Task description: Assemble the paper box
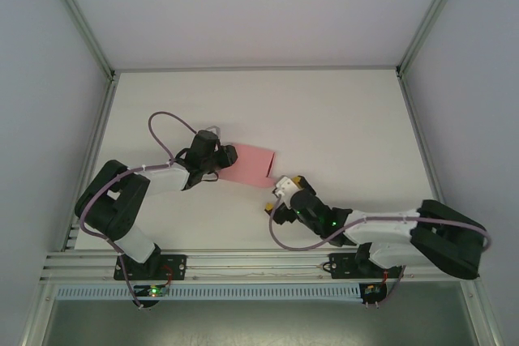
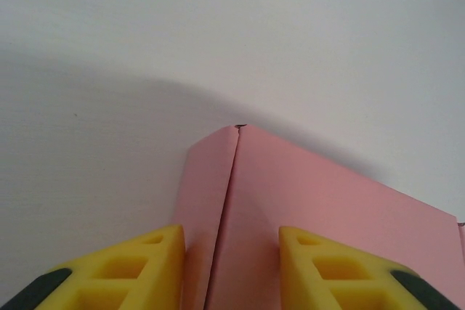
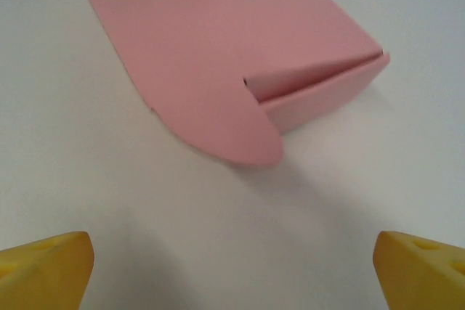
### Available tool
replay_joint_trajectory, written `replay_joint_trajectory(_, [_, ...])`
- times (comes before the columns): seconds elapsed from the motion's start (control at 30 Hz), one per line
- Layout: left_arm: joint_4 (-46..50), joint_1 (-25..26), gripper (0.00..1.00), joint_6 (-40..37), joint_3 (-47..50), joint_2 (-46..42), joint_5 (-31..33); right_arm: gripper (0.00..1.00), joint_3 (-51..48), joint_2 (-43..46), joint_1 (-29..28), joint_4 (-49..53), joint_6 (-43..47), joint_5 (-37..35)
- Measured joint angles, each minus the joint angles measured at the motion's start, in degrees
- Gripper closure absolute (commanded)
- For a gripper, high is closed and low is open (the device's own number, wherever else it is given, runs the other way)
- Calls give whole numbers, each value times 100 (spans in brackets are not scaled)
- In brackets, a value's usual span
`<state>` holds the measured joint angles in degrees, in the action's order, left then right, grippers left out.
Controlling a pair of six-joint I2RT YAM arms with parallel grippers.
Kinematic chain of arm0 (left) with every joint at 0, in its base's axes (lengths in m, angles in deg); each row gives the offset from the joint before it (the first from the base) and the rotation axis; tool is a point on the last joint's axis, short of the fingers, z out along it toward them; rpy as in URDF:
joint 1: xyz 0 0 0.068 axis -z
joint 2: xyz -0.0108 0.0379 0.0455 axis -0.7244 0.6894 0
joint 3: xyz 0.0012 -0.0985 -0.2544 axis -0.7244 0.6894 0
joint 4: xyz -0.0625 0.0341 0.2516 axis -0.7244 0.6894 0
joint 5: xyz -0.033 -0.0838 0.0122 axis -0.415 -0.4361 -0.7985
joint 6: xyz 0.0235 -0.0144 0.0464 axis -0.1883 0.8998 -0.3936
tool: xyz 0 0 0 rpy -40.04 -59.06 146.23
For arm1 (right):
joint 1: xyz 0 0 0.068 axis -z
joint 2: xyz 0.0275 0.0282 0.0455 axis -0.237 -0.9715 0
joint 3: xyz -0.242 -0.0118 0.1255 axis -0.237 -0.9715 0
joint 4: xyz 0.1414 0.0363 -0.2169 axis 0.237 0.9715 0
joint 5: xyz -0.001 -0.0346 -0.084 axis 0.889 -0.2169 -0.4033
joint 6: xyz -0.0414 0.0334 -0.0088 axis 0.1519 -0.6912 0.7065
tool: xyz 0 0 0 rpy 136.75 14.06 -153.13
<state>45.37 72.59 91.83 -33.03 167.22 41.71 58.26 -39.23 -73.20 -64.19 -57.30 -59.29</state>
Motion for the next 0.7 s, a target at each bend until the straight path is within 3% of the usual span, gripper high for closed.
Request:
replay_joint_trajectory(0.13, [-4,0,72,26,0,0,20,2,-22,787,133,420,-492,-42])
replay_joint_trajectory(0.27, [-111,0,73,31,59,0,42,2,63,1322,866,640,-1290,216])
replay_joint_trajectory(0.37, [-264,-2,73,70,149,-7,39,2,310,1325,1622,763,-2188,791])
replay_joint_trajectory(0.47, [-439,-4,73,133,256,-22,42,2,695,879,2179,761,-2752,1539])
replay_joint_trajectory(0.7, [-592,-4,73,153,334,-26,37,3,2253,-1355,2350,1174,-3338,2413])
